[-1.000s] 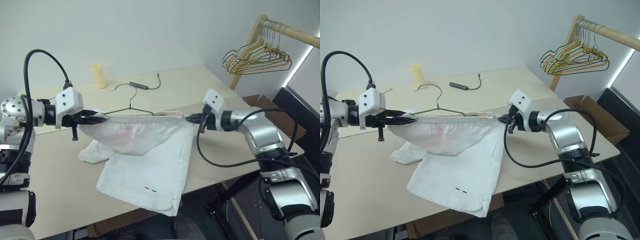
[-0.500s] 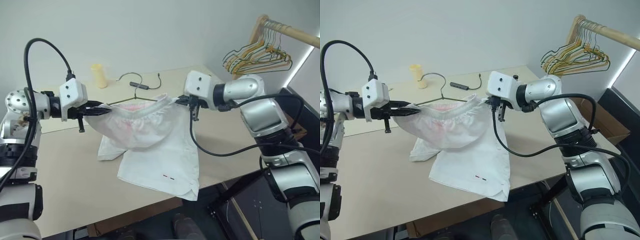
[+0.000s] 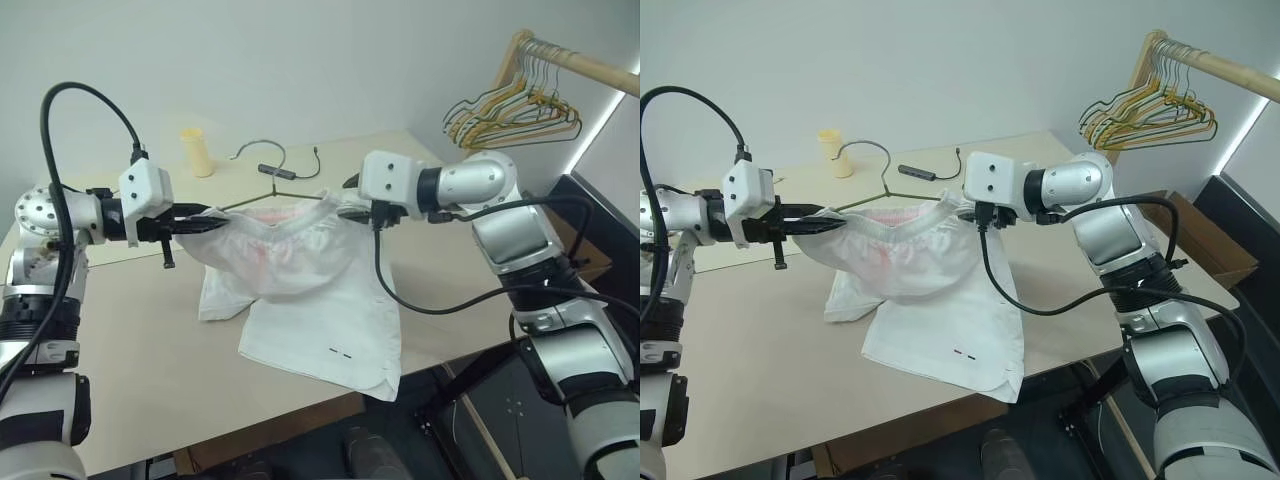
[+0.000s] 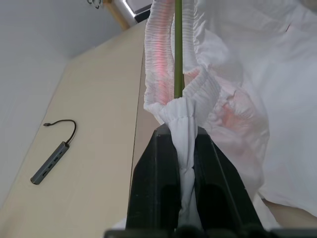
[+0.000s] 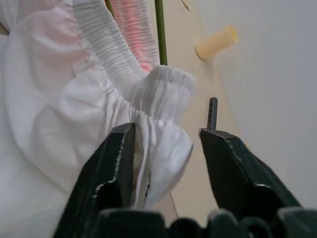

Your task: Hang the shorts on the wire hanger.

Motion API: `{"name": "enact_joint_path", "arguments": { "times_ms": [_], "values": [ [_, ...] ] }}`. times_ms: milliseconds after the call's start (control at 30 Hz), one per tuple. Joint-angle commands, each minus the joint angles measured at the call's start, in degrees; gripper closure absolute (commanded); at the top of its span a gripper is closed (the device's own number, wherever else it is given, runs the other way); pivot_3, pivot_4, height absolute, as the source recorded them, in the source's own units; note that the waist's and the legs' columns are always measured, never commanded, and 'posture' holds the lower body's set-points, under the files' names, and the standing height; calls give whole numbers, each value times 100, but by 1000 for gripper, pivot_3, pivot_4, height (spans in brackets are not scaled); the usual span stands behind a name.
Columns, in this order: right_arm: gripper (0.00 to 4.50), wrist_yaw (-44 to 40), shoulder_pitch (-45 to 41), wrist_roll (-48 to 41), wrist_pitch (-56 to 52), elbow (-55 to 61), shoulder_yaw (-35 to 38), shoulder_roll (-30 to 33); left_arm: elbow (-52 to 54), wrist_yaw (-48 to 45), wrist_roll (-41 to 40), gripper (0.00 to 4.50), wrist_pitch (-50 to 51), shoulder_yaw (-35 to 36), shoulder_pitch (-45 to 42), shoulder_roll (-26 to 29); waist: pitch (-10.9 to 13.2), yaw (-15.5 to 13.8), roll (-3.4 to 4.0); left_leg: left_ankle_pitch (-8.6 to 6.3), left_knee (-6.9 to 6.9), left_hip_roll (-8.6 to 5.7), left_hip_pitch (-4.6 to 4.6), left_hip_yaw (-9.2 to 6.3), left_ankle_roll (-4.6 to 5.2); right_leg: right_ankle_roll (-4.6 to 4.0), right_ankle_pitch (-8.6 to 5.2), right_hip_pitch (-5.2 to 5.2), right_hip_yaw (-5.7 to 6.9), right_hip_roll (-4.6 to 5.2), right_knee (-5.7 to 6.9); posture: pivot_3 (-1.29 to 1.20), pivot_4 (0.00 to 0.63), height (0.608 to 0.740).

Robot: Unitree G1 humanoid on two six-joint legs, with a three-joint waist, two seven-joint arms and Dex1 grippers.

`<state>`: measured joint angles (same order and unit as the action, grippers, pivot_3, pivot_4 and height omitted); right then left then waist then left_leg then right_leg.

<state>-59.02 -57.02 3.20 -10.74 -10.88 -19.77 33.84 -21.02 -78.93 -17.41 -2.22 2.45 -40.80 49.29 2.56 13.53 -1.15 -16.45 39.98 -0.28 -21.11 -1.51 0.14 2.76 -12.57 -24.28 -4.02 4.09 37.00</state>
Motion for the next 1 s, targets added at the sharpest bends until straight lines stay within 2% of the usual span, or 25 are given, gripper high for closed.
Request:
{"name": "enact_joint_path", "arguments": {
  "times_ms": [33,200,400,500,767,800,900,933,1000],
  "values": [
    [1088,-235,-137,-305,-53,-126,291,-105,245,-88,-292,4500,66,265,-54,55,0,15,0,0,0,0,0,0,0,0,0,0,0,0,0,-176,0,740],
    [1088,-403,-89,-526,-101,-176,411,-164,345,-206,-358,4500,140,282,13,94,0,18,0,0,0,0,0,0,0,0,0,0,0,0,5,-175,0,740],
    [1088,-969,-174,-1051,-814,5,518,-149,324,-326,-314,4500,103,220,25,86,0,12,0,0,0,0,1,-2,0,0,0,1,1,1,3,-180,0,740],
    [1654,-1133,-162,-1073,-1004,61,458,-100,331,-372,-395,4500,140,243,-20,18,0,14,0,0,1,0,0,-2,0,0,0,1,1,1,3,-182,0,740],
    [4299,-1213,-157,-987,-1068,46,433,-163,374,-616,-404,4500,157,168,-2,3,0,18,0,0,1,0,1,-2,0,0,0,0,2,1,3,-187,0,740],
    [4453,-1222,-154,-987,-1071,50,437,-171,353,-600,-383,4500,140,164,-12,-17,0,19,0,0,1,0,1,-2,0,0,0,0,2,1,3,-187,0,740],
    [4455,-1236,-132,-949,-1051,86,424,-165,256,-517,-307,4500,177,133,-55,-42,0,19,0,0,1,0,1,-2,0,0,0,1,2,1,3,-191,0,740],
    [4455,-1226,-119,-923,-1048,103,414,-158,212,-484,-302,3804,202,137,-73,-56,0,18,0,0,1,0,1,-2,0,0,0,1,1,2,3,-193,0,740],
    [4455,-1184,-80,-884,-1081,147,403,-143,80,-356,-229,3291,163,146,-112,-83,0,19,0,0,1,0,0,-2,0,0,0,0,2,2,3,-197,0,740]
  ]
}}
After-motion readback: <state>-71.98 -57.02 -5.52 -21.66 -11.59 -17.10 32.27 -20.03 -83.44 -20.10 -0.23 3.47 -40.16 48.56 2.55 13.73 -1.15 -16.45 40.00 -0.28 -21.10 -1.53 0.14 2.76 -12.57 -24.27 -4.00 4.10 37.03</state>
